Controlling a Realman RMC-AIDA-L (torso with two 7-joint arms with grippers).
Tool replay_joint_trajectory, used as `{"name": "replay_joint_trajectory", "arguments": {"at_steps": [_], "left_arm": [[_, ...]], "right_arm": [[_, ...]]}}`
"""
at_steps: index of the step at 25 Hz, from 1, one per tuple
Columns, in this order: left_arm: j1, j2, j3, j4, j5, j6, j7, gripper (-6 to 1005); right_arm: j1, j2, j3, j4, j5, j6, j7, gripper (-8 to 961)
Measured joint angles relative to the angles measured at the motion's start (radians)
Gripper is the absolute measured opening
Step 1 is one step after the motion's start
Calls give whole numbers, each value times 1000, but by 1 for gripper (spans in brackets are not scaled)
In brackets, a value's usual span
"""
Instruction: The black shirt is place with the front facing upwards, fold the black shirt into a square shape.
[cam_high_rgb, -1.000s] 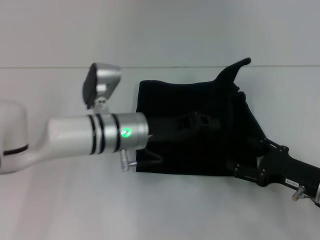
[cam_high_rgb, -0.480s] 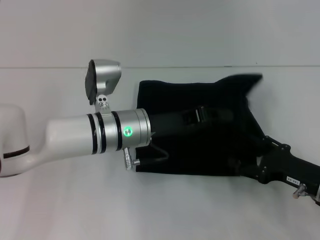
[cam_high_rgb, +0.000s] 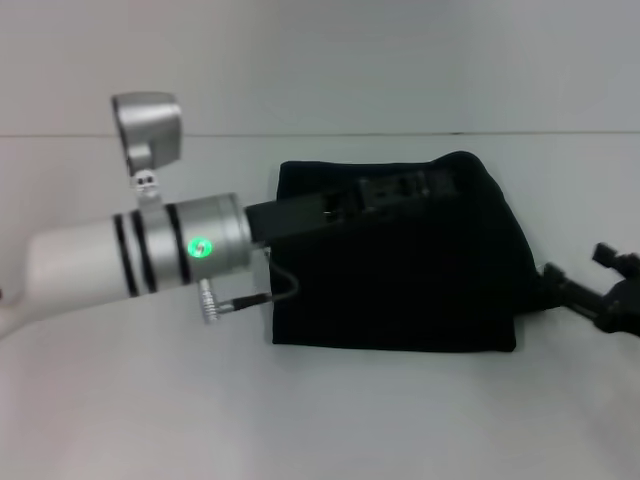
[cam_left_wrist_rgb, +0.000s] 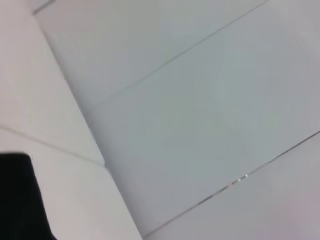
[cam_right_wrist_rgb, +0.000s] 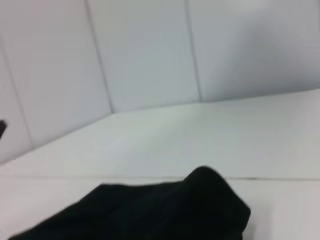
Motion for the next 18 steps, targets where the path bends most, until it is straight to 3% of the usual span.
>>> {"name": "replay_joint_trajectory", "arguments": {"at_steps": [4, 8, 10, 14, 18], "left_arm": [[55, 14, 1, 55, -3, 22, 4, 601], [111, 60, 0, 53, -5, 33, 4, 762], [134, 71, -1, 56, -6, 38, 7, 946], [161, 79, -1, 60, -9, 43, 28, 949], [163, 80, 1, 60, -10, 45, 31, 951]], "right_arm": [[4, 0, 20, -1, -4, -29, 1, 941], [19, 5, 17, 3, -4, -48, 1, 941], [31, 5, 25, 14, 1, -68, 1, 941], [82, 6, 8, 37, 0, -94, 1, 941], [132, 7, -3, 64, 1, -21, 62, 941]]}}
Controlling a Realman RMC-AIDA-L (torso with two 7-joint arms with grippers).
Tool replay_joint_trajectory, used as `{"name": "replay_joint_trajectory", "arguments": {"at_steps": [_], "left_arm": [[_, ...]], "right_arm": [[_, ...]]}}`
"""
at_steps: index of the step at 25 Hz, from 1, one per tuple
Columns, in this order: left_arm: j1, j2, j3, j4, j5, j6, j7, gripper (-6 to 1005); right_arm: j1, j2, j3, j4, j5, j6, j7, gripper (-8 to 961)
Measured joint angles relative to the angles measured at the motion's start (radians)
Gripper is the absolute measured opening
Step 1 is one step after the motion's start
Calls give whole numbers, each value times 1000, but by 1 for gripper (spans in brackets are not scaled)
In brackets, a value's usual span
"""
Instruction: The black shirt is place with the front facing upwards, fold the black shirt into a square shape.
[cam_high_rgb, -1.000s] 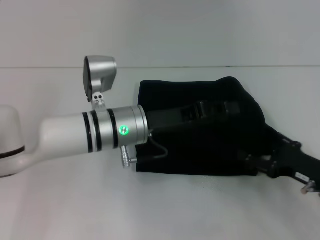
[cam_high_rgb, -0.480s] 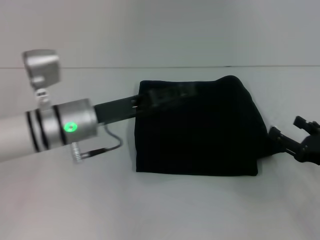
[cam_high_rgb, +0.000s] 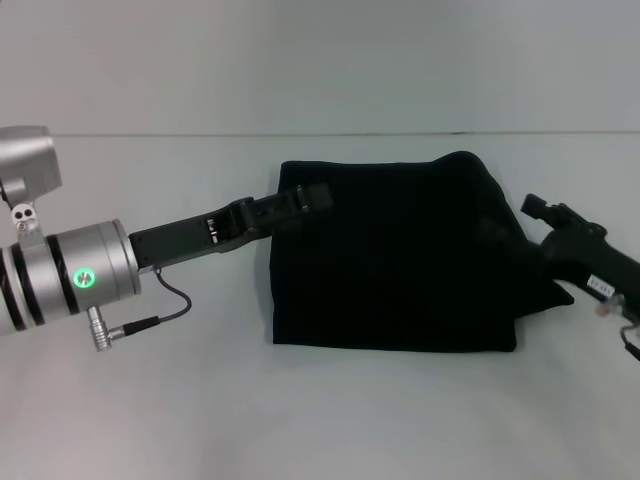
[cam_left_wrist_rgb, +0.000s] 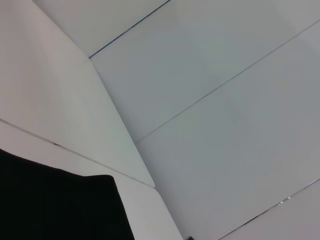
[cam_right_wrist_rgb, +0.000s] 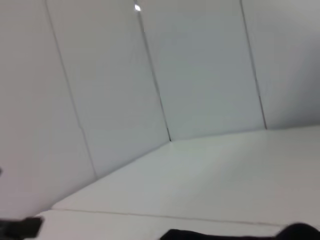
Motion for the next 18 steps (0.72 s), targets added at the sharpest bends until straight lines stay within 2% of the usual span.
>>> {"name": "replay_joint_trajectory", "arguments": {"at_steps": [2, 6, 8, 9, 10, 13, 15, 18], "left_arm": [[1, 0, 1, 0, 1, 0, 0, 951], [3, 16, 8, 0, 11, 3, 11, 950], [9, 29, 10, 0, 13, 17, 45, 950], [16, 41, 13, 1, 14, 32, 83, 950], [26, 51, 17, 2, 15, 45, 119, 950], [58, 79, 55, 15, 23, 65, 203, 950], [79, 83, 82, 43, 44, 69, 242, 950], [106, 72, 95, 75, 74, 76, 301, 951]], "right_arm": [[12, -1, 4, -2, 8, 65, 100, 941], [29, -22, -6, -59, 4, 174, 465, 941], [32, -43, -27, -92, -8, 181, 630, 941], [34, -70, -62, -108, -13, 181, 788, 941], [34, -70, -62, -108, -13, 181, 788, 941], [50, -117, -158, -108, -16, 186, 1028, 941], [70, -139, -233, -105, -28, 189, 1171, 941], [108, -152, -318, -105, -59, 190, 1304, 941]]}}
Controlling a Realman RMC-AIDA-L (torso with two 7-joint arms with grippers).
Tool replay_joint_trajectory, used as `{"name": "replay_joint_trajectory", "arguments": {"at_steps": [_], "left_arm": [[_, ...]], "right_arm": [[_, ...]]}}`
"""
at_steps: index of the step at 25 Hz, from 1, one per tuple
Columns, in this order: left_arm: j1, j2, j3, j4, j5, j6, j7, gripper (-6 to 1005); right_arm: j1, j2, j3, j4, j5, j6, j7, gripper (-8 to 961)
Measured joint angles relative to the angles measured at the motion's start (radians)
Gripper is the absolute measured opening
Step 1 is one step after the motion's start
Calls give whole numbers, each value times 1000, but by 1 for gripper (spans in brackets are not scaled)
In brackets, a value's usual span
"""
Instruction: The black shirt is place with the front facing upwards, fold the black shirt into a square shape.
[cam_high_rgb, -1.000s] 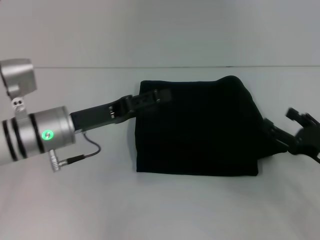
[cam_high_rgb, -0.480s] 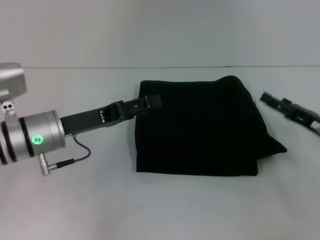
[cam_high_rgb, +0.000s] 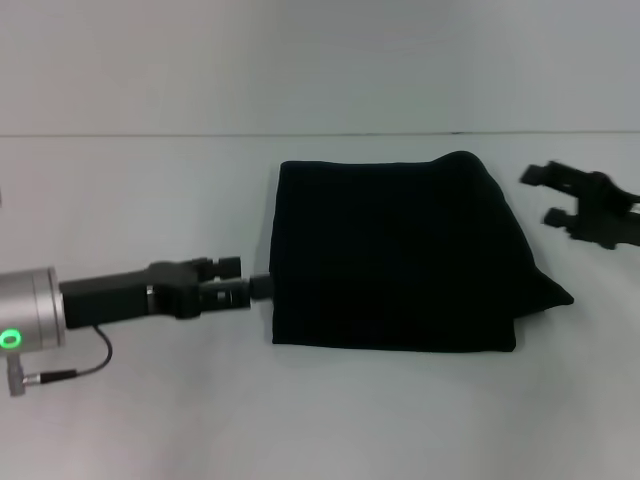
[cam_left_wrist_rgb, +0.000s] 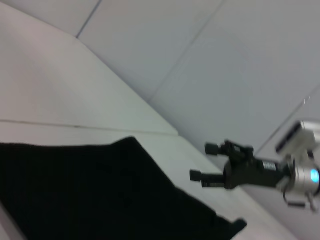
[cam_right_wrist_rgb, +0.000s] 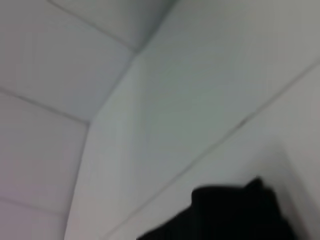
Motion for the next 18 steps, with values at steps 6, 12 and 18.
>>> {"name": "replay_joint_trajectory", "arguments": {"at_steps": [6, 12, 18], "left_arm": [[21, -12, 2, 0, 8, 3, 73, 951], [28, -17, 2, 3, 9, 6, 78, 950], [25, -19, 3, 4, 12, 10, 79, 950]], "right_arm": [[52, 5, -44, 0, -87, 54, 106, 941], [33, 12, -13, -4, -78, 86, 99, 941], [21, 13, -11, -5, -76, 126, 96, 941]]}}
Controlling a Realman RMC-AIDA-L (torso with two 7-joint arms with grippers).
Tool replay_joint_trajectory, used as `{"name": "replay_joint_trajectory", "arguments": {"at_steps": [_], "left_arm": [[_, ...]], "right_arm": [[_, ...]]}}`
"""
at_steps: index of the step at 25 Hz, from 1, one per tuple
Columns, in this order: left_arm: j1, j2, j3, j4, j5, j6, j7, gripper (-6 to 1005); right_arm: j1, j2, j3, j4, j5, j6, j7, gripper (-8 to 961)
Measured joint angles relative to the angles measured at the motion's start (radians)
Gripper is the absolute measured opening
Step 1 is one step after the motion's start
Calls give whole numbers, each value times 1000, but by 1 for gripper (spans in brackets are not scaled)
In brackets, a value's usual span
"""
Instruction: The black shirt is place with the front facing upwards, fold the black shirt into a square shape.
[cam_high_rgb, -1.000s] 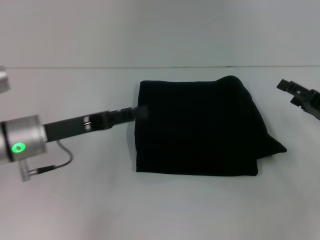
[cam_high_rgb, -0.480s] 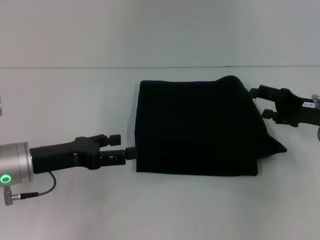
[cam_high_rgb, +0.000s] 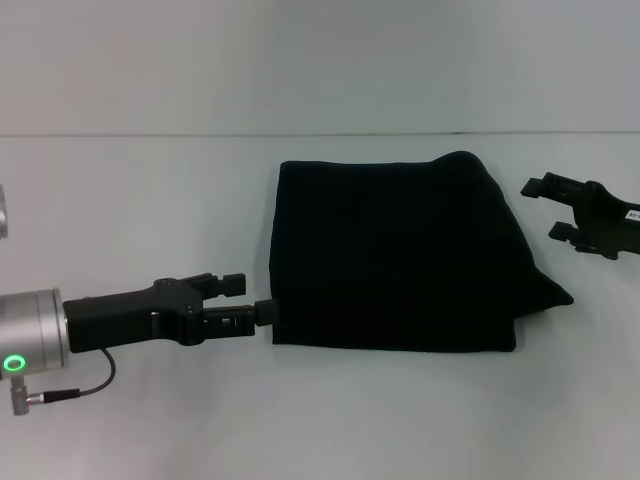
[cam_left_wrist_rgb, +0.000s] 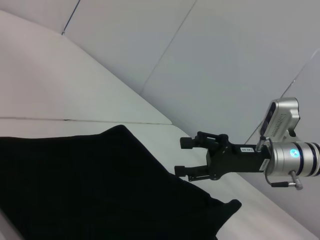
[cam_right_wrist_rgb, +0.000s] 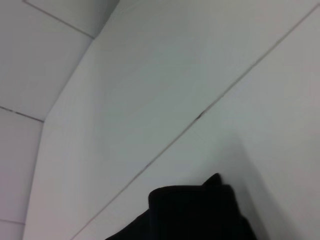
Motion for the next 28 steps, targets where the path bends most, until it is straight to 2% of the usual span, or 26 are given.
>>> {"name": "replay_joint_trajectory", "arguments": {"at_steps": [19, 28], "left_arm": [[-8, 4, -1, 13, 10, 11, 53, 951], [-9, 3, 0, 13, 9, 11, 53, 951]], "right_arm": [[12, 9, 28, 7, 2, -20, 66, 941], [-19, 6, 34, 29, 3, -20, 93, 940]]}}
